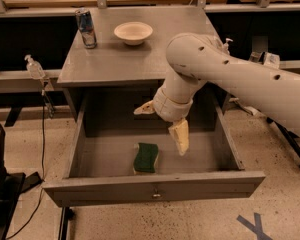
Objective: Pick sponge from top drawer and place on counter
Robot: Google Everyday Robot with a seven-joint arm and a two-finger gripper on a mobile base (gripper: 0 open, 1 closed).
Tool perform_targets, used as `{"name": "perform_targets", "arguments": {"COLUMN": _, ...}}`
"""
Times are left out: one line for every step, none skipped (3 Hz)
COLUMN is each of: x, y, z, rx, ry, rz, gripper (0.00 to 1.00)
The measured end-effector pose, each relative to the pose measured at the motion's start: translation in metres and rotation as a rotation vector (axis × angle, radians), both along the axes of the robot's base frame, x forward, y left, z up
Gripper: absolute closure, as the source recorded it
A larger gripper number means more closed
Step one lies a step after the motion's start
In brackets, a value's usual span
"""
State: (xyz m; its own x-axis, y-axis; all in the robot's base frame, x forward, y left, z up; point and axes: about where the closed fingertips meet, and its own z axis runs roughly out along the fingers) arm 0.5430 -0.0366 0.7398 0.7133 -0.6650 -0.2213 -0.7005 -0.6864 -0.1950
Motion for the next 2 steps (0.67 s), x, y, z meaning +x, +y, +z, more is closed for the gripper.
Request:
{"name": "perform_targets", "arguments": {"x": 0.004, "y": 0.001, "z": -0.025, "rx": -0.055, "ry": -0.053, "rz": 0.057, "gripper": 0.0}}
{"name": "perform_targets", "arguments": {"x": 0.009, "y": 0.004, "z": -0.054, "rx": -0.132, "ry": -0.157, "rz": 0.178, "gripper": 0.0}}
